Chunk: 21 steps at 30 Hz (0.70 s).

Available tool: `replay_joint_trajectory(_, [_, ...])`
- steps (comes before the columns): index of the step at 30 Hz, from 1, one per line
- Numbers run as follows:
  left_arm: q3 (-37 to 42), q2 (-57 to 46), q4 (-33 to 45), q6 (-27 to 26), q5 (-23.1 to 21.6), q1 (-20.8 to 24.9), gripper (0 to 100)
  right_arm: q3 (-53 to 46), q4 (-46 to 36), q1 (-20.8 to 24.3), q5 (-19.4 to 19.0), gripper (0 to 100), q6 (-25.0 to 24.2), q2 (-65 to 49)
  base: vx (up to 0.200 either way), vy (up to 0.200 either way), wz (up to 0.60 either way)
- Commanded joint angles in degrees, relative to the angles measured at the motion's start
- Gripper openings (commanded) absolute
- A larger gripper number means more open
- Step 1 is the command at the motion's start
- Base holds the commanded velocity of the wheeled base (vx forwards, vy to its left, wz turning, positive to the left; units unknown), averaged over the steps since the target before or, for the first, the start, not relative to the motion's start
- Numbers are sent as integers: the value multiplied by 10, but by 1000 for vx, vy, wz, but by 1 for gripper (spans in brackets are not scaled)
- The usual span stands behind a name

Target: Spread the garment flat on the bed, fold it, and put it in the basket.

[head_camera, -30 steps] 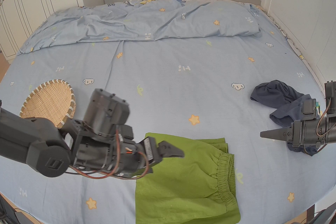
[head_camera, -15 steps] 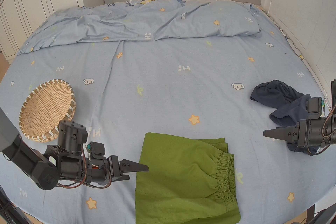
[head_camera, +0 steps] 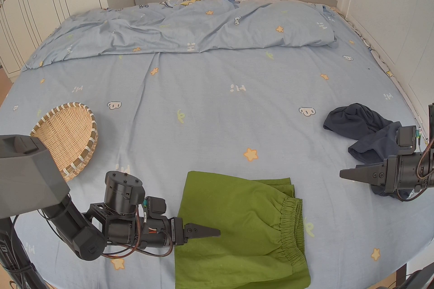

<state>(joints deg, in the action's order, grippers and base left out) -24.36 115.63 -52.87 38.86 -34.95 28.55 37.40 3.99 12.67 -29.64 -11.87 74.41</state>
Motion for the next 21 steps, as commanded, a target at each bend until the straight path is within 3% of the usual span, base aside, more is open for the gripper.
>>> replay_joint_trajectory(1, [12, 45, -33, -2, 1, 43, 100, -5, 1, 14, 1, 100, 0, 4, 0, 0, 0])
replay_joint_trajectory(10, [50, 49, -122, 2, 1, 46, 100, -6, 1, 23, 1, 100, -1, 8, 0, 0, 0])
replay_joint_trajectory(11, [51, 50, -127, 2, 1, 45, 0, -6, 1, 23, 1, 100, -1, 8, 0, 0, 0])
replay_joint_trajectory(16, [42, 34, -124, 47, 3, 30, 0, -5, 1, 22, 1, 100, -1, 8, 0, 0, 0])
replay_joint_trajectory(21, [11, -22, -82, 72, -1, -28, 0, -5, 0, 23, 8, 100, -1, 7, 0, 0, 0])
